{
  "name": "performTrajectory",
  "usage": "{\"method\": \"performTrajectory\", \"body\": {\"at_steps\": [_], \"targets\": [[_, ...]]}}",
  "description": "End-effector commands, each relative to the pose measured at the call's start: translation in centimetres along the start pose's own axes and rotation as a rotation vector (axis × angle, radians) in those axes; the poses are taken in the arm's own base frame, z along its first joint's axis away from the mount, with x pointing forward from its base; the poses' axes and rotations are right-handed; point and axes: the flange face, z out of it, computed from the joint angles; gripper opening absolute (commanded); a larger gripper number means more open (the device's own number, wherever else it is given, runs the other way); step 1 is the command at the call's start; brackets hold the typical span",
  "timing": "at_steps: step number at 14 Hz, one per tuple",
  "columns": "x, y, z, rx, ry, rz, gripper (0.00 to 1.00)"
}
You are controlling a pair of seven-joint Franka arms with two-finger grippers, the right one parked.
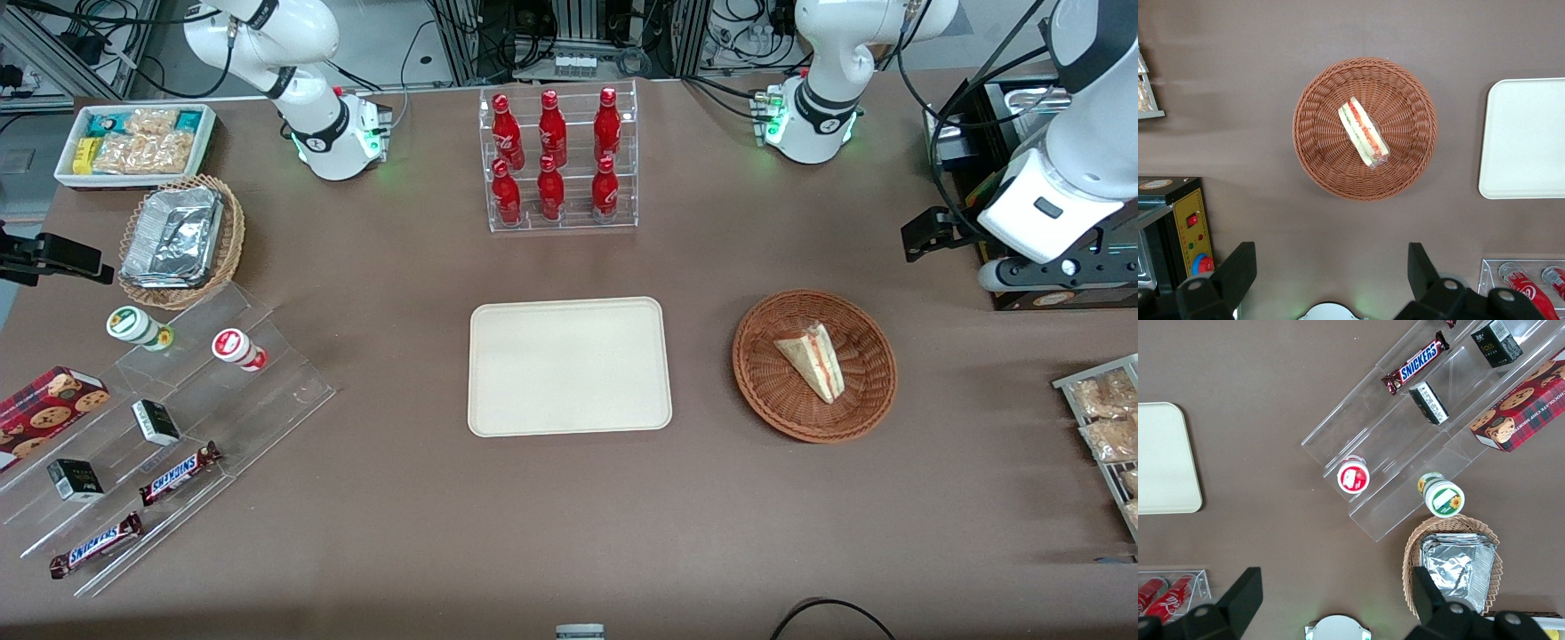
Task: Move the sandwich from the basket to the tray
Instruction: 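Move the left gripper over the wicker basket holding the sandwich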
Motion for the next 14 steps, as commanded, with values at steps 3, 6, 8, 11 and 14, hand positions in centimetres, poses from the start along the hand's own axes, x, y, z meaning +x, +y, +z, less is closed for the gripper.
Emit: {"method": "performTrajectory", "body": {"at_steps": [3,6,8,11,14], "targets": [[0.4,0.4,0.2,-0.013,-0.013,0.017,1.0],[1.5,1.9,3.8,-0.005,-0.036,0.041,1.0],[1.8,2.2,6.5,-0.007,-0.03,0.04,1.0],[2.0,2.4,10.7,-0.009,-0.009,0.034,1.0],[2.1,2.5,15.0,-0.012,0.011,0.013,1.0]]}}
